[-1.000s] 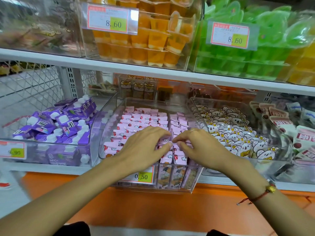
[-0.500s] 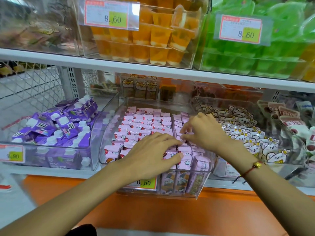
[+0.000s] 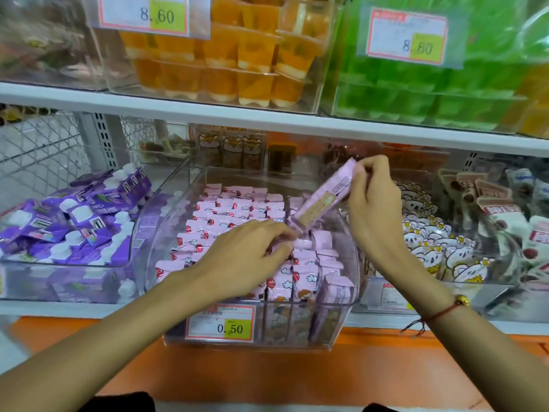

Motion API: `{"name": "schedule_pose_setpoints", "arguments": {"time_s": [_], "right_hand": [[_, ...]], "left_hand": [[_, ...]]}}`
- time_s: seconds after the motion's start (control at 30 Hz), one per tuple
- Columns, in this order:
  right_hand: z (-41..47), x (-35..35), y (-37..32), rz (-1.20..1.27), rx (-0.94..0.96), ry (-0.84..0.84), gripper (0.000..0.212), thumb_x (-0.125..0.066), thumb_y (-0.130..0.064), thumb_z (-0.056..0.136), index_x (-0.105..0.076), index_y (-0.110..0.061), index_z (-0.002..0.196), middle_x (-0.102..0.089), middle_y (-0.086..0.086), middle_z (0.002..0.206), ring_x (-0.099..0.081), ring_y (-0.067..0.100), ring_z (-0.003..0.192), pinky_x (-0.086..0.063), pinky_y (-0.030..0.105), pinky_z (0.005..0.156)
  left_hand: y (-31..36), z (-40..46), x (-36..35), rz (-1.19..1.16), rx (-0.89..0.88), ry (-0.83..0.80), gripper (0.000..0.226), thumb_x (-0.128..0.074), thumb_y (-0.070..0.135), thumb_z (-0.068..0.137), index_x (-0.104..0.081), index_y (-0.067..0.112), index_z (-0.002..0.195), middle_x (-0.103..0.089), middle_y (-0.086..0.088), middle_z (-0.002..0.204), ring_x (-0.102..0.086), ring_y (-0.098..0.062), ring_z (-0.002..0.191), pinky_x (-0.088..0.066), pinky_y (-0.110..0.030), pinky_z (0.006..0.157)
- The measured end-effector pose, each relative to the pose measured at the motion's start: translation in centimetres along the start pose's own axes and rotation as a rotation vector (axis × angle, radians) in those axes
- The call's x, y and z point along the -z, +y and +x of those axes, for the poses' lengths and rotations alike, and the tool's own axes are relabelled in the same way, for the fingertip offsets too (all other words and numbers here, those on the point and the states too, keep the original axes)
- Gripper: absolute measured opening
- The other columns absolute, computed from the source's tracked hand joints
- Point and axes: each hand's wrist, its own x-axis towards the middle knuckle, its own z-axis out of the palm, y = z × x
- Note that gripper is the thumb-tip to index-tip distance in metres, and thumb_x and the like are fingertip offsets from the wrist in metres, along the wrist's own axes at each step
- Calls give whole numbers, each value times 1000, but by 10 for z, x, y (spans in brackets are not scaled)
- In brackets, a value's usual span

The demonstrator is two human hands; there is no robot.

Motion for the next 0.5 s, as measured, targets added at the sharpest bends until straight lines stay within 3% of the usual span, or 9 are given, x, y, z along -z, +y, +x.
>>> {"name": "schedule_pose_setpoints", "arguments": {"time_s": [0.1,0.17,0.27,0.33,0.43,0.5], "right_hand": [[-3,10,-1,243,-227,78,13,-32,-18,102,-43,-12,97,-54,-2,73,-56,11,55,-48,43,59],[-8,16,1,347,-329,77,15,-31,-17,102,-43,-11,96,-57,5,83,-61,9,55,-52,39,61],[-14,18,3,506,-463,40,18,-31,-15,102,-45,-13,89,-57,6,83,-62,4,55,-52,20,54],[-16,16,-1,623,-548,11,19,-33,-13,102,-46,-12,89,-59,4,79,-63,-1,55,-51,13,52],[-16,14,-7,704,-558,-41,17,-34,-11,101,-47,-7,92,-59,5,76,-65,3,58,-53,14,53],[-17,12,-11,693,-522,-67,18,-35,-11,101,-48,-9,90,-60,7,76,-65,6,62,-53,15,54]], "left_hand": [[0,1,-1,-91,75,43,22,-41,32,98,-57,36,113,-58,21,80,-49,12,55,-32,-18,49],[1,0,-1,-206,128,130,18,-41,28,98,-55,35,108,-59,15,71,-52,8,51,-34,-24,47],[5,-2,3,-412,123,254,28,-47,24,93,-43,40,115,-58,12,104,-61,-2,72,-51,-36,63],[8,-5,6,-436,6,285,49,-53,18,83,-36,44,121,-45,16,124,-57,0,94,-52,-31,74],[10,-9,7,-351,-159,303,71,-56,12,68,-35,42,128,-36,20,129,-44,4,116,-46,-23,79],[7,-9,6,-307,-210,306,69,-61,6,69,-42,35,129,-41,17,129,-43,0,119,-41,-16,86]]}}
